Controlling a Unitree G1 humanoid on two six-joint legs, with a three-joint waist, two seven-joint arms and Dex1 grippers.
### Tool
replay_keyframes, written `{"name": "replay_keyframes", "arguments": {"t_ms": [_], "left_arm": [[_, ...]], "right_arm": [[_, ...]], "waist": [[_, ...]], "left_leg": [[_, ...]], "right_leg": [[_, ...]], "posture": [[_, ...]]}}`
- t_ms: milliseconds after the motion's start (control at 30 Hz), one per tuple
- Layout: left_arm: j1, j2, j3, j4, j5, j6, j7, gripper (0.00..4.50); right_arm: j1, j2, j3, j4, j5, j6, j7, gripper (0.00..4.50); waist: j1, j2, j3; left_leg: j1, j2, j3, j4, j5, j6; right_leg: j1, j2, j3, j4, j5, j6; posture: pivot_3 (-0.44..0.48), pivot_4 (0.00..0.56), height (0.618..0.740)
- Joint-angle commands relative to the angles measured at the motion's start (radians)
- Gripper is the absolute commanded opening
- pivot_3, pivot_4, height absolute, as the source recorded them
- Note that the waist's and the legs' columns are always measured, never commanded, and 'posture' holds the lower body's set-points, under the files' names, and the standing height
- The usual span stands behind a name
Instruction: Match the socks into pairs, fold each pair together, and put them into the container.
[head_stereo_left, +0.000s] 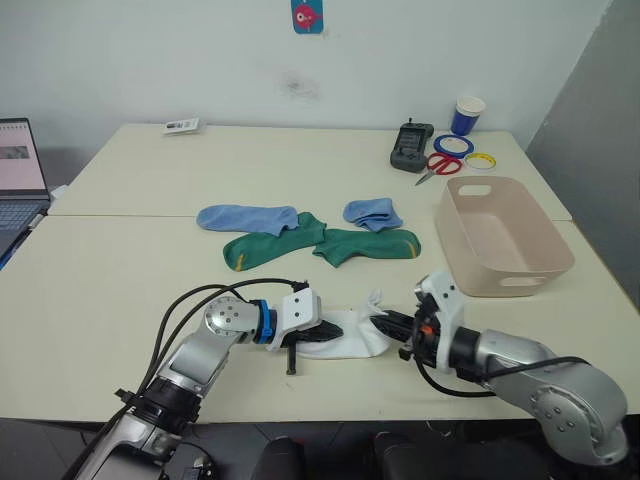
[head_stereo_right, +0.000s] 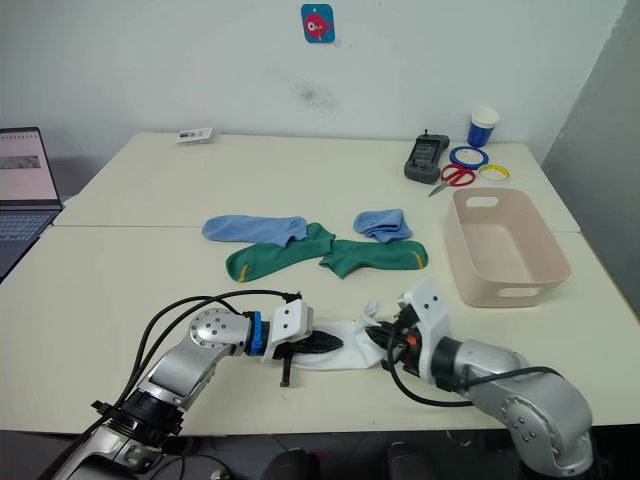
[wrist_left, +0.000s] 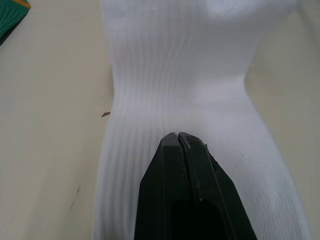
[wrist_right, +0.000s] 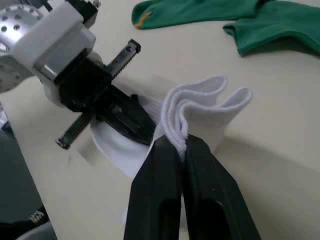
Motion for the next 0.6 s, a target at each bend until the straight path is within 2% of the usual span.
{"name": "replay_keyframes", "arguments": {"t_ms": [33,267,400,600], "left_arm": [[0.007,0.053,0.030,-0.038,-0.015,0.031,-0.033,0.00],[0.011,0.155,0.057,-0.097,-0.038,0.051,-0.094,0.00],[0.023,0.132,0.034,-0.052,-0.011,0.043,-0.068,0.00],[0.038,0.122,0.012,-0.028,0.020,0.006,-0.065,0.00]], "right_arm": [[-0.062,0.071,0.001,0.035,0.016,0.039,-0.063,0.04],[-0.106,0.077,0.012,0.070,0.030,0.067,-0.055,0.04],[-0.129,0.079,0.030,0.075,0.046,0.081,-0.039,0.04],[-0.156,0.085,0.142,0.150,-0.001,0.034,-0.019,0.04]], "waist": [[-0.001,0.000,0.000],[0.000,0.001,0.000],[0.001,0.001,0.000],[0.000,0.001,0.000]], "left_leg": [[0.000,0.000,0.000,0.000,0.000,0.000],[-0.002,0.000,0.000,-0.002,0.000,0.000],[-0.002,0.000,0.000,-0.002,0.000,0.000],[-0.002,0.000,0.000,-0.002,0.000,0.000]], "right_leg": [[0.000,0.000,0.000,0.000,0.000,0.000],[-0.002,0.000,-0.001,-0.002,-0.001,-0.001],[-0.002,0.000,-0.001,-0.002,-0.001,-0.001],[-0.002,0.000,-0.001,-0.002,-0.001,-0.001]], "posture": [[0.000,0.150,0.732],[0.000,0.150,0.732],[0.000,0.150,0.732],[0.000,0.150,0.732]]}}
